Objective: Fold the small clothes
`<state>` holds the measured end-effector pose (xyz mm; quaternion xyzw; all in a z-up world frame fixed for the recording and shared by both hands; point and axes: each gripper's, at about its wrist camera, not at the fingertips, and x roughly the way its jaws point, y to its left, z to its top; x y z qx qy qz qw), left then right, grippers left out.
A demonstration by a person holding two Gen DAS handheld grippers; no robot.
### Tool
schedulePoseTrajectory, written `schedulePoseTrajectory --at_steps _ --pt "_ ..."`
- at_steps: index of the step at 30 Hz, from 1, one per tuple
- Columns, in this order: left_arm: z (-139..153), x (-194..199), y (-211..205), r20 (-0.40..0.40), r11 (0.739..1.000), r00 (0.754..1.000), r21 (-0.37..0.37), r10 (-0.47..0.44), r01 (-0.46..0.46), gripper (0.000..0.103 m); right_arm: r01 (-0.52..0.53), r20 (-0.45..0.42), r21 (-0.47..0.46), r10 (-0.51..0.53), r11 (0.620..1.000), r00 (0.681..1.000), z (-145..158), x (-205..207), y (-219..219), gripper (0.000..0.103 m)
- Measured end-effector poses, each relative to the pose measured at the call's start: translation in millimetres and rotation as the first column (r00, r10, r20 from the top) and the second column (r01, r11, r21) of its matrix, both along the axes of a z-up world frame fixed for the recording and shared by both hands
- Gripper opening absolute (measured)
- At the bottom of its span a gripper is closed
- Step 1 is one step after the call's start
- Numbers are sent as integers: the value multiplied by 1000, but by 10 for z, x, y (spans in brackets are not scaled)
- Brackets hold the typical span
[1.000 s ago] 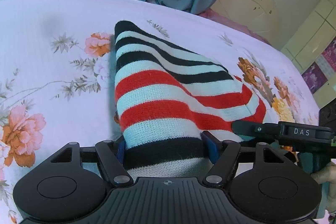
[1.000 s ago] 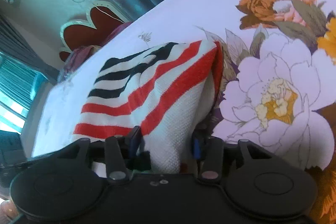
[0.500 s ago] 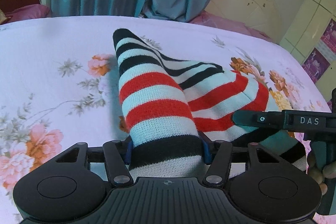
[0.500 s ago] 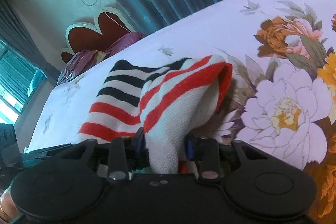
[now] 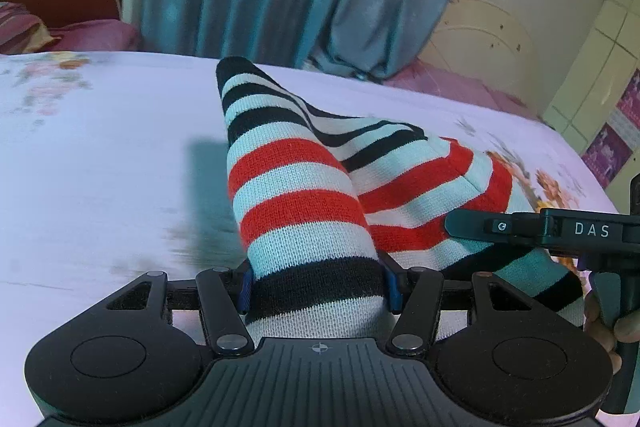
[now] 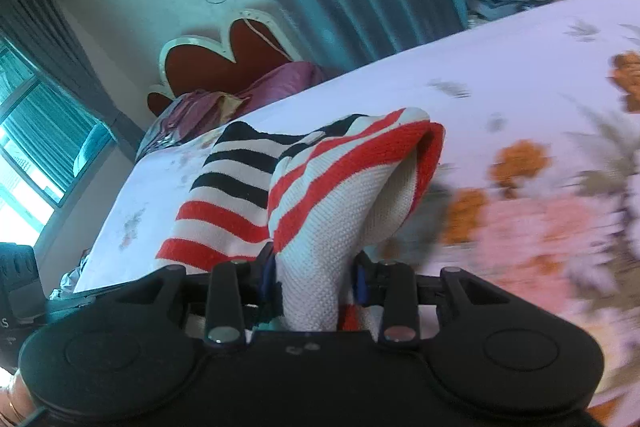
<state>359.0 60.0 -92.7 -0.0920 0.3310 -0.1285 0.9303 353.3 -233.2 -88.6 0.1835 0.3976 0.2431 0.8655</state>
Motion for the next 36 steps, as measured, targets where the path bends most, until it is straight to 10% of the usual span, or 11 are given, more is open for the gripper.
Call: schedulePoseTrajectory --at_steps 15,23,36 --pt "-355 348 2347 -16 997 997 -4 71 -71 57 -30 -9 -5 30 1000 999 -344 390 2199 35" --pt "-794 411 2572 -11 994 994 7 105 -105 84 -16 -86 -39 13 999 996 -648 500 2412 43" --pt "-396 324 2515 114 990 984 21 135 -138 85 116 -73 3 -115 993 991 -490 581 2224 45"
